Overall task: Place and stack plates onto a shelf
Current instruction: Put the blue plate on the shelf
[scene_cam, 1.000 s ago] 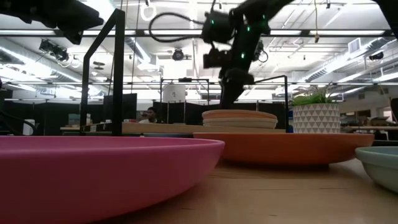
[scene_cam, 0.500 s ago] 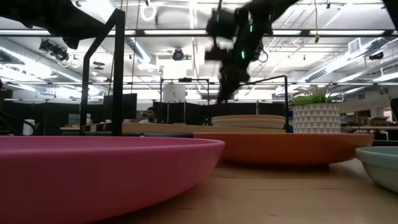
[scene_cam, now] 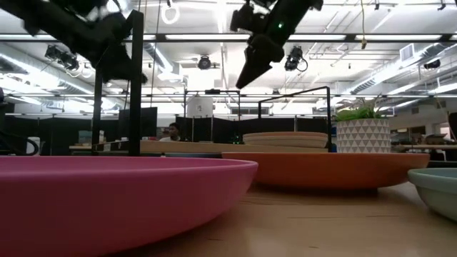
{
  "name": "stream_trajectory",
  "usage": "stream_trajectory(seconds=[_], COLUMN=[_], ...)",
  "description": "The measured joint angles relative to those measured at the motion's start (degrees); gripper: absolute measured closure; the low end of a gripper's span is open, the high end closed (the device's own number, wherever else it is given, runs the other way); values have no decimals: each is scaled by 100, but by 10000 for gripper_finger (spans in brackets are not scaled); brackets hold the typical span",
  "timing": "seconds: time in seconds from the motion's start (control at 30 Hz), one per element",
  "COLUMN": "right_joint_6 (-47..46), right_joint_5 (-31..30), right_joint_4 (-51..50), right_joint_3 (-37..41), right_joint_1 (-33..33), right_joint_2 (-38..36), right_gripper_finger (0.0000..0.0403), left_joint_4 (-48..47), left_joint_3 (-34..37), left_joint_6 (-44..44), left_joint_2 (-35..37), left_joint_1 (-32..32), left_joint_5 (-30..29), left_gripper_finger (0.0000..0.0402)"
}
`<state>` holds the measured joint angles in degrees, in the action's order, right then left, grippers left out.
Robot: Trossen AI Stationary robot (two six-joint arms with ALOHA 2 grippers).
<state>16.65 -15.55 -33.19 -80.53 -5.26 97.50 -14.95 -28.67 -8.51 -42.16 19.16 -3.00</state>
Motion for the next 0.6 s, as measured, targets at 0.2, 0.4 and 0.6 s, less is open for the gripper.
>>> stream_trajectory(seconds=[0.2, 0.4, 0.6], right_joint_6=[-34, -265, -447], right_joint_5=[-190, -27, 17], right_joint_4=[-144, -286, -555], right_joint_3=[0, -4, -4], right_joint_1=[188, 210, 249], right_joint_2=[-325, -458, -430], right_gripper_finger=[286, 286, 286], left_joint_4=[-1, -83, -736], left_joint_3=[-427, -1014, -1855], left_joint_6=[48, 168, 449], left_joint_2=[-1330, -2501, -3610], left_joint_1=[1278, 1907, 2054], left_joint_5=[1094, 1526, 1485], left_gripper_finger=[365, 365, 340])
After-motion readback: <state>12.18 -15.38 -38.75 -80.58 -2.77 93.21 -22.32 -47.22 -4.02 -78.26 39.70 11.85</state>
